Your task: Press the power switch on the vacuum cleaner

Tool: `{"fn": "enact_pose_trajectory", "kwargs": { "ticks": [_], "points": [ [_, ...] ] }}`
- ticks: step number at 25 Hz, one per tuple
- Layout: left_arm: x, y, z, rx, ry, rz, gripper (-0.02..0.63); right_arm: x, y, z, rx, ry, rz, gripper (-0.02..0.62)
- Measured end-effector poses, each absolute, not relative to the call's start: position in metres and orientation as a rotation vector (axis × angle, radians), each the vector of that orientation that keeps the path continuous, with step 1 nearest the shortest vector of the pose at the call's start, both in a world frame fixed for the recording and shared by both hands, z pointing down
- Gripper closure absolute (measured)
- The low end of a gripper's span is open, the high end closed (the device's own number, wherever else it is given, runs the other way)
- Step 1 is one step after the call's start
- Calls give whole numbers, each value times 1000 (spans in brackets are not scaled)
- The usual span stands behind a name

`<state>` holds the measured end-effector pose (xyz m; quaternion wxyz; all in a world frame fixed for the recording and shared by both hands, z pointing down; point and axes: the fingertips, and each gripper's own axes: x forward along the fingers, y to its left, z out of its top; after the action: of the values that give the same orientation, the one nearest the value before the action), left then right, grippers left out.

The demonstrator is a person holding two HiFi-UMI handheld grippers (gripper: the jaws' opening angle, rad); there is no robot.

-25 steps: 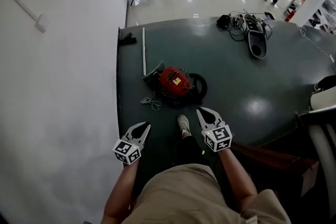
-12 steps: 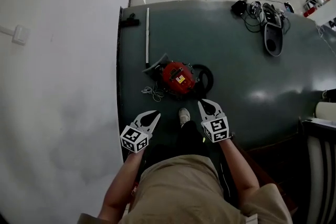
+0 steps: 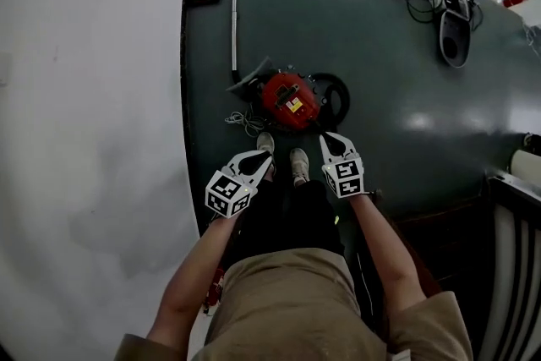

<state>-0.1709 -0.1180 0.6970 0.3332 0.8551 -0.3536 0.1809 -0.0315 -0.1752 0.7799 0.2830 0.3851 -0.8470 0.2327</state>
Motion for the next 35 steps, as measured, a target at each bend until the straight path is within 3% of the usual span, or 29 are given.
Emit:
{"fn": "enact_pose_trajectory", "kwargs": {
  "ticks": [18, 35],
  "points": [
    [-160, -228, 923, 2212, -690, 775, 600, -46, -238, 1077, 984, -1825, 658, 580],
    [-187, -224, 1016, 2061, -705, 855, 601, -73, -235, 1189, 907, -1676, 650, 580]
  ]
}}
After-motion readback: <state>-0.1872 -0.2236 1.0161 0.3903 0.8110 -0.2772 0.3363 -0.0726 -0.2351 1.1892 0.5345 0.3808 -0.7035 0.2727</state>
